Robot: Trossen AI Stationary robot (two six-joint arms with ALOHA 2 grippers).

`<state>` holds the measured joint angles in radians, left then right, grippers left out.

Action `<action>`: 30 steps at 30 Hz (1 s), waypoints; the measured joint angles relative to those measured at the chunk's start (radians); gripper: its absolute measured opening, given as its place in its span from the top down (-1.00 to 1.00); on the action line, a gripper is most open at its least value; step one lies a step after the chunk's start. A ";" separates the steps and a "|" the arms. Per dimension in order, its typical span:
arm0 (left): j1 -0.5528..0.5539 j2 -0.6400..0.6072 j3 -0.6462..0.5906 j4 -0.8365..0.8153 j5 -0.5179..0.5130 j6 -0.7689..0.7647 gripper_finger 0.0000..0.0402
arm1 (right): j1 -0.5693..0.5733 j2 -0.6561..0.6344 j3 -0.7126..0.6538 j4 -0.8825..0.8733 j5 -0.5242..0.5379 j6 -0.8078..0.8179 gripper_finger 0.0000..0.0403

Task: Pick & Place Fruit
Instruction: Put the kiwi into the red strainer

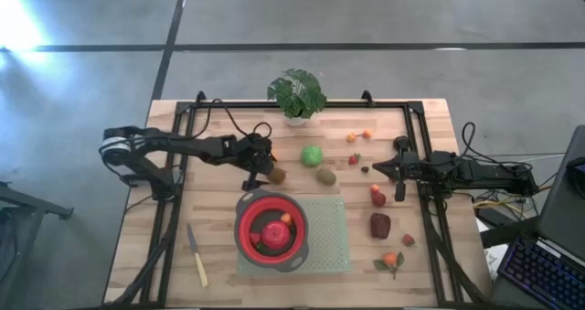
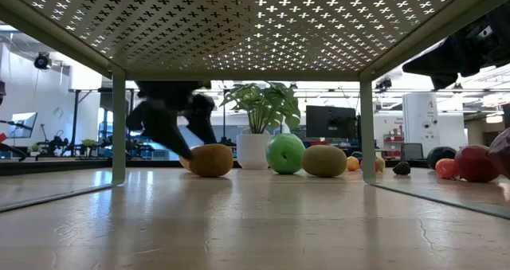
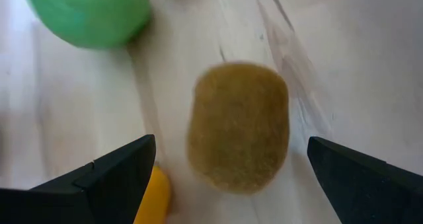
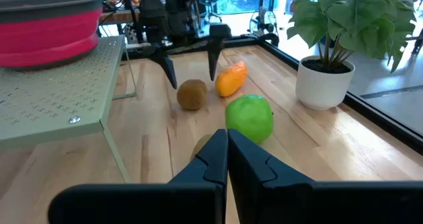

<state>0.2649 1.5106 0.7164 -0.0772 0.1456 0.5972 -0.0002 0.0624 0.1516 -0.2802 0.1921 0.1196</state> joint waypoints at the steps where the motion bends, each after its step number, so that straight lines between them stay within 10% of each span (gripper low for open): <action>1: 0.000 0.018 0.005 0.000 0.000 0.000 -0.99 | 0.000 0.000 0.000 0.000 0.000 0.000 0.96; 30: 0.002 0.127 0.113 -0.029 0.092 -0.044 -0.73 | 0.000 0.000 0.000 0.000 -0.007 0.000 0.96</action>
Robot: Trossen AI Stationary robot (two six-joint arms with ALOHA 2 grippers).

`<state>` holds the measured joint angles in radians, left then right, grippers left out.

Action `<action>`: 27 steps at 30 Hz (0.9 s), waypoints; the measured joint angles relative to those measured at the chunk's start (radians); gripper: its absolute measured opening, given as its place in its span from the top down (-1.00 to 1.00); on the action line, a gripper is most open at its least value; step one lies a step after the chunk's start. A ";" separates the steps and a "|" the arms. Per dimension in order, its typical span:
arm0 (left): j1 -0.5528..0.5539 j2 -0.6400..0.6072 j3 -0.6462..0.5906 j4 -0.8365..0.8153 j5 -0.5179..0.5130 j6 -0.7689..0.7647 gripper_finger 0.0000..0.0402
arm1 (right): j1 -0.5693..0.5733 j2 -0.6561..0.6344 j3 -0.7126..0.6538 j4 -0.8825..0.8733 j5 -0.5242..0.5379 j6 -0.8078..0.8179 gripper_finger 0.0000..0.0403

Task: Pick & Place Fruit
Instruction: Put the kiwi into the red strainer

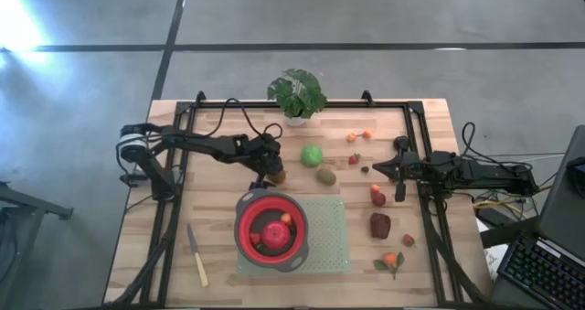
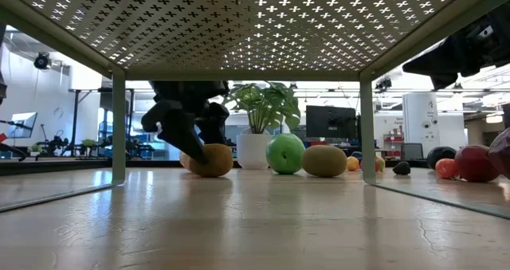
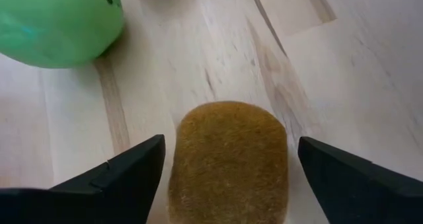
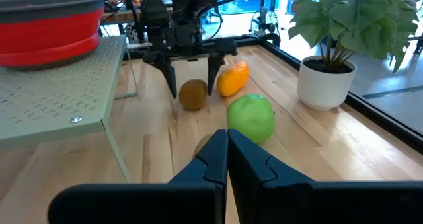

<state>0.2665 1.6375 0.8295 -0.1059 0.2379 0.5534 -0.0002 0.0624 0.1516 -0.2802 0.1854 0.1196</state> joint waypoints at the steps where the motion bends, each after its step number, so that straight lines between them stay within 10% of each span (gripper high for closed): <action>1: 0.000 0.000 0.000 0.000 0.000 0.000 -0.71 | 0.000 0.000 0.000 0.000 0.000 0.000 0.96; 15: 0.000 -0.009 0.001 0.000 -0.044 -0.030 -0.20 | 0.000 0.000 0.000 0.000 0.000 0.000 0.96; 27: -0.007 -0.118 0.001 -0.054 -0.056 -0.082 -0.20 | 0.000 0.000 0.000 0.000 -0.001 0.000 0.96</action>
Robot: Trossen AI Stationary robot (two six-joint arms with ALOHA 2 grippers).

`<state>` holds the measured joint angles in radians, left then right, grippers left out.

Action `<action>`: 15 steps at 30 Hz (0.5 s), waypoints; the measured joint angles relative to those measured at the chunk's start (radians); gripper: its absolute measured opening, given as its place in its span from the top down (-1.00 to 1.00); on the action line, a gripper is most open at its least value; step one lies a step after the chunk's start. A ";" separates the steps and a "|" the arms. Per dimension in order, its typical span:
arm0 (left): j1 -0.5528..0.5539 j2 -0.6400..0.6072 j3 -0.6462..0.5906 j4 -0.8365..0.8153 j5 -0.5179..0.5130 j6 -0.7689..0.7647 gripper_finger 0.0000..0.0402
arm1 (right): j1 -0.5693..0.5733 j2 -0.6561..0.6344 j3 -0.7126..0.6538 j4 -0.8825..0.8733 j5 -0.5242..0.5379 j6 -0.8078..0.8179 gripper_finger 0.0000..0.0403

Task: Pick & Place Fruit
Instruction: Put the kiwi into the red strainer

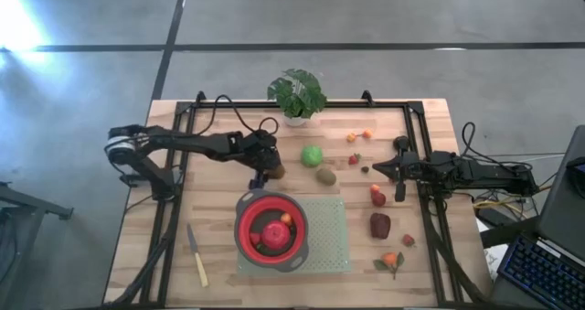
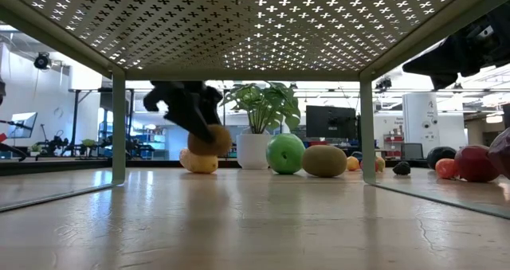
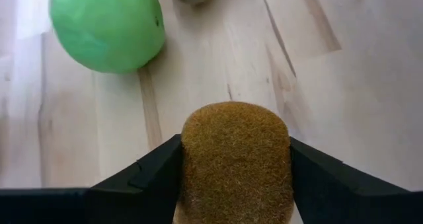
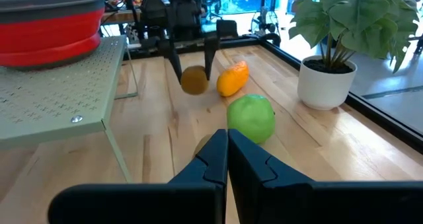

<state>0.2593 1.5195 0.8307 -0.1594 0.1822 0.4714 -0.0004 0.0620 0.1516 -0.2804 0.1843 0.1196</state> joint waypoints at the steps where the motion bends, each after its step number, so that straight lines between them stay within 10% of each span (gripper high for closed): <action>1: -0.002 -0.016 0.000 -0.007 0.000 0.001 -0.20 | 0.000 0.000 0.000 0.000 0.000 0.000 0.96; 15: -0.065 -0.385 0.000 -0.102 0.011 -0.009 -0.20 | 0.000 0.000 0.000 0.000 0.000 0.000 0.96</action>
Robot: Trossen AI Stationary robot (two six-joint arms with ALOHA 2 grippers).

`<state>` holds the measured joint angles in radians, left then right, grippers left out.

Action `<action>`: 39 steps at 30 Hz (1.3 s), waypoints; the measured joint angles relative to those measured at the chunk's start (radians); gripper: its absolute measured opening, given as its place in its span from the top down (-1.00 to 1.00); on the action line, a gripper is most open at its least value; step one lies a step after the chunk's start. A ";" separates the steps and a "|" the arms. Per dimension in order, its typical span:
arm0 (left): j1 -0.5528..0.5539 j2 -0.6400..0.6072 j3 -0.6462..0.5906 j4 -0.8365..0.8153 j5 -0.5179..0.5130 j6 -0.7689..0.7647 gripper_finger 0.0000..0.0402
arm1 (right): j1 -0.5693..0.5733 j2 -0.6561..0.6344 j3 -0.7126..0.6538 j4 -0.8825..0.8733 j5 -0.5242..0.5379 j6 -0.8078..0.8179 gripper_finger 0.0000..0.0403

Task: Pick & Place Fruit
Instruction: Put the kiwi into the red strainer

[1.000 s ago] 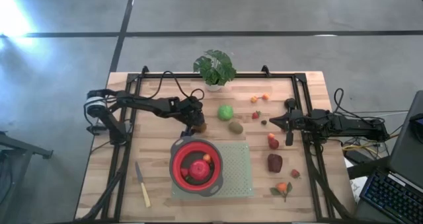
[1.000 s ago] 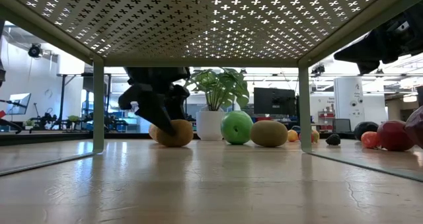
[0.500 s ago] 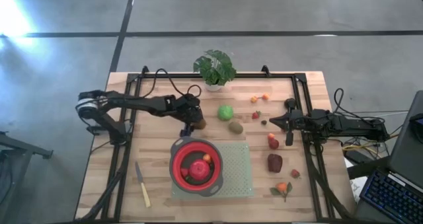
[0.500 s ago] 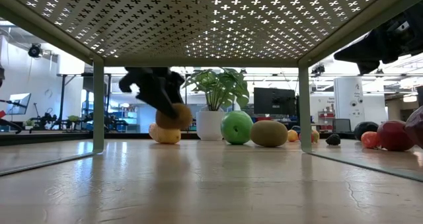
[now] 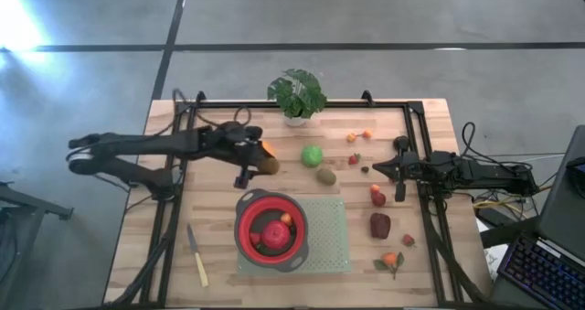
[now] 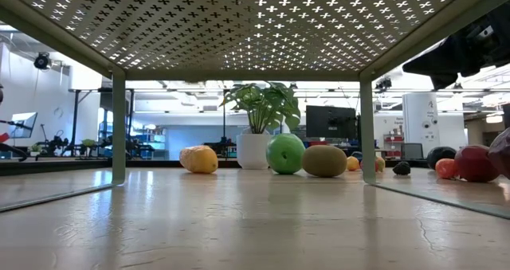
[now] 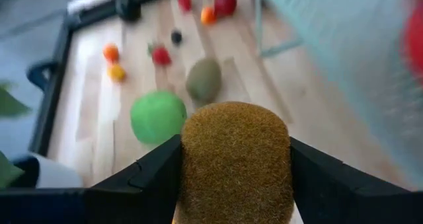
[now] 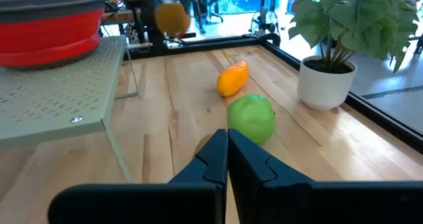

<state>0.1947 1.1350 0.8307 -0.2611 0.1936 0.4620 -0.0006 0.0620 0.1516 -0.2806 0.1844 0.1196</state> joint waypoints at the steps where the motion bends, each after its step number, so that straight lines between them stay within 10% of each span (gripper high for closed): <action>1: -0.010 -0.026 0.000 0.001 0.000 -0.006 -0.20 | 0.000 0.000 0.000 0.000 0.000 0.000 0.96; 6: -0.054 -0.113 0.016 -0.003 0.000 -0.054 -0.20 | 0.000 0.000 0.000 -0.001 0.004 -0.010 0.96; 15: -0.134 -0.100 0.154 -0.093 -0.005 -0.135 -0.20 | 0.000 0.000 0.000 -0.016 0.390 -0.072 0.96; 27: -0.384 0.015 0.430 -0.262 -0.161 -0.092 -0.21 | 0.000 0.000 0.000 -0.016 0.394 -0.071 0.96; 39: -0.578 0.099 0.458 -0.282 -0.200 -0.101 -0.21 | 0.000 0.000 0.000 -0.016 0.392 -0.071 0.96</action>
<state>-0.3836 1.2340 1.2891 -0.5431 -0.0069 0.3608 -0.0002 0.0620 0.1513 -0.2970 0.5766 0.0486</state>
